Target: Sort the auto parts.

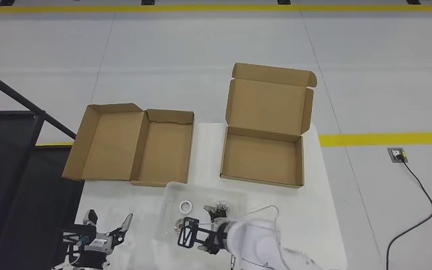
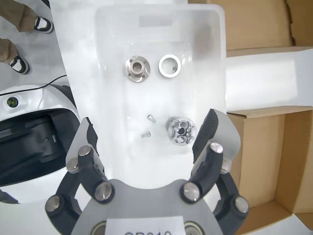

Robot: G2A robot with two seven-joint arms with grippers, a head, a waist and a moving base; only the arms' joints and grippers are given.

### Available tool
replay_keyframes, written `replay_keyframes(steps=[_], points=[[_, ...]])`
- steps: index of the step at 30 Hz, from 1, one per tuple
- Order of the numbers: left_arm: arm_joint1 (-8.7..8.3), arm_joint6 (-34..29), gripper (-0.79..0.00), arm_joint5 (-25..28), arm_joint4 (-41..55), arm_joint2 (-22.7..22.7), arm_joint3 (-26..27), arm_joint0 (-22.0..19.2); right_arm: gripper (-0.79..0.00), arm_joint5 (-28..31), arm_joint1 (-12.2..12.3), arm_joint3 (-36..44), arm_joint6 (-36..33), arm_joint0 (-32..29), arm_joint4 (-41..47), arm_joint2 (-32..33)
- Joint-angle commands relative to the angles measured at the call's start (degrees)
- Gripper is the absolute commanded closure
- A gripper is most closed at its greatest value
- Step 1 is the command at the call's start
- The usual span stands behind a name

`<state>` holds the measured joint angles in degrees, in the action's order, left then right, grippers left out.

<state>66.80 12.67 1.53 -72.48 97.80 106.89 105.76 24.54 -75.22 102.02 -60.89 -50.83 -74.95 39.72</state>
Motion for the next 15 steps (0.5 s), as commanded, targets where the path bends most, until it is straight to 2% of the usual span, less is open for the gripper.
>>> replay_keyframes(steps=[1, 7, 15], points=[[0.00, 0.0, -0.785, 0.0, 0.0, 0.0, 0.0, 0.0, -0.785, -1.5, -0.8, -3.2, -0.6, 1.8, 2.2, -0.6], [0.00, 0.0, -0.785, 0.0, 0.0, 0.0, 0.0, 0.0, -0.785, -6.3, -2.0, -8.7, -2.9, 4.0, 2.5, -1.2], [0.00, 0.0, -0.785, 0.0, 0.0, 0.0, 0.0, 0.0, -0.785, -11.0, -3.1, -11.5, -5.9, 4.9, -0.1, -2.2]])
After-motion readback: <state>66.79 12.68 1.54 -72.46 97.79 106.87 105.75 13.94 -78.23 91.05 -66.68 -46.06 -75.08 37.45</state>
